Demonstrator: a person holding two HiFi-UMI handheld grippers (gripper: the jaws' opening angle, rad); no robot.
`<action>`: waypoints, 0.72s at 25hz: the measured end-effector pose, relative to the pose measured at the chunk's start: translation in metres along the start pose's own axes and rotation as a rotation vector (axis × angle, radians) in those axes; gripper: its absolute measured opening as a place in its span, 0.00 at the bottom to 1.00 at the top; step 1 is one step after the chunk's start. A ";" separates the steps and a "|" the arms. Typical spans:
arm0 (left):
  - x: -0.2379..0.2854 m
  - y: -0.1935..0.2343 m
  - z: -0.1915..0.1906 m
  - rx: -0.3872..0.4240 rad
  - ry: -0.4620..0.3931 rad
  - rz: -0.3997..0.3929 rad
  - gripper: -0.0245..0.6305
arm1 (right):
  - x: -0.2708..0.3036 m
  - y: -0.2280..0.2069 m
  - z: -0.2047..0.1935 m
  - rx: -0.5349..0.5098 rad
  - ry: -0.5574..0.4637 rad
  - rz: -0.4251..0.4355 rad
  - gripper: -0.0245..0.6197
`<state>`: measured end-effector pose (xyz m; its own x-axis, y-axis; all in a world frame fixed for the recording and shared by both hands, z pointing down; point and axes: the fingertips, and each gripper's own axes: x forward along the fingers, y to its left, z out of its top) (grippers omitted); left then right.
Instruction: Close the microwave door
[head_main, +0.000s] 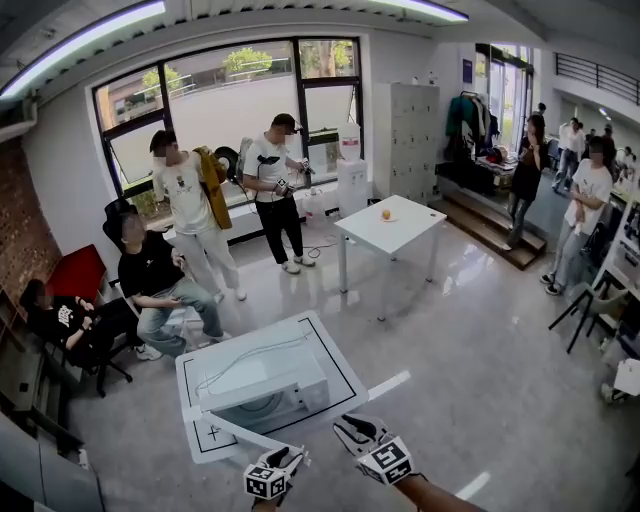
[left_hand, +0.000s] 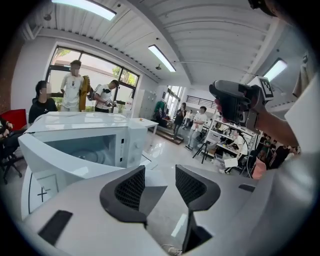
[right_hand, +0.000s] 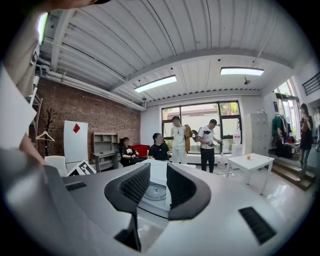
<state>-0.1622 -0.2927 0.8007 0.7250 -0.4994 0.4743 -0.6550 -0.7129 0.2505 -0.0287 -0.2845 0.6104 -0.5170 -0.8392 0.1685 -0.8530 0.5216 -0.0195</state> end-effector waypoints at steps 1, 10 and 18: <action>0.005 0.001 0.004 0.009 0.002 -0.013 0.34 | -0.002 -0.004 0.002 0.000 -0.002 -0.019 0.20; 0.041 0.021 0.031 0.046 -0.006 -0.059 0.34 | -0.012 -0.029 0.005 0.001 -0.020 -0.139 0.20; 0.067 0.038 0.056 0.018 -0.029 -0.019 0.34 | -0.011 -0.064 0.008 0.013 -0.011 -0.140 0.20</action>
<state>-0.1261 -0.3804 0.7952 0.7435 -0.4993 0.4448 -0.6371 -0.7310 0.2444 0.0308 -0.3098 0.6018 -0.3938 -0.9053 0.1592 -0.9175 0.3975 -0.0094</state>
